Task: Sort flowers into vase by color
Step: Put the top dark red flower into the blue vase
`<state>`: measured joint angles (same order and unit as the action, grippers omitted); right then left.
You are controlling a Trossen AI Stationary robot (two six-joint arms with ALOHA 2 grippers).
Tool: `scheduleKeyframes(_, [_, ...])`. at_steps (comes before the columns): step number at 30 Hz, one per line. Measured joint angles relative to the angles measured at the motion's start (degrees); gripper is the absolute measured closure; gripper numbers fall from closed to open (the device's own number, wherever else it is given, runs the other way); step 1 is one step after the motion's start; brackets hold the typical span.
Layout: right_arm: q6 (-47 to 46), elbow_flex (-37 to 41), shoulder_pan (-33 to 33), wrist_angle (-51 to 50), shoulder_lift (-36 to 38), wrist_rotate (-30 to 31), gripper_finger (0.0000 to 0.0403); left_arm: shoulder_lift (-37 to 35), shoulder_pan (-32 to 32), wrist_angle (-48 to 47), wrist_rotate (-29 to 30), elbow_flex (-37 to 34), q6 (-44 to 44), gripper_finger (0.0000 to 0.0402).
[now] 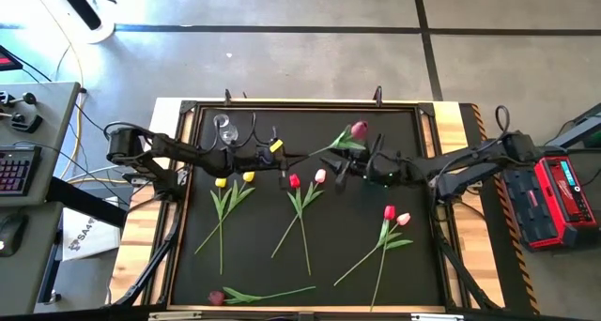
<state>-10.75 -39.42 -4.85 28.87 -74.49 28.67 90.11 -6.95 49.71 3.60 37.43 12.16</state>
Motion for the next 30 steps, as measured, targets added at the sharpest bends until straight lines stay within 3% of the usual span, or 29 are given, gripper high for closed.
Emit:
scheduleKeyframes(14, [6.64, 0.0, 0.04, 4.67, 0.05, 2.89, 0.0243, 0.02, -0.95, -4.6, 2.03, 0.0, 1.01, 0.0401])
scheduleKeyframes(19, [6.74, 0.0, 0.1, 4.85, 0.05, 6.43, 0.0287, 0.02, -0.94, -5.25, 1.99, 0.0, 1.46, 0.0401])
scheduleKeyframes(26, [7.66, 0.0, 0.1, 4.88, 0.07, 6.52, 0.0391, 0.02, -0.95, -5.44, 2.01, 0.0, -1.1, 0.0401])
scheduleKeyframes(30, [8.23, 0.0, 0.64, 4.78, 0.07, 6.35, 0.0391, 0.02, -0.97, -6.09, 2.69, 0.04, -2.02, 0.0397])
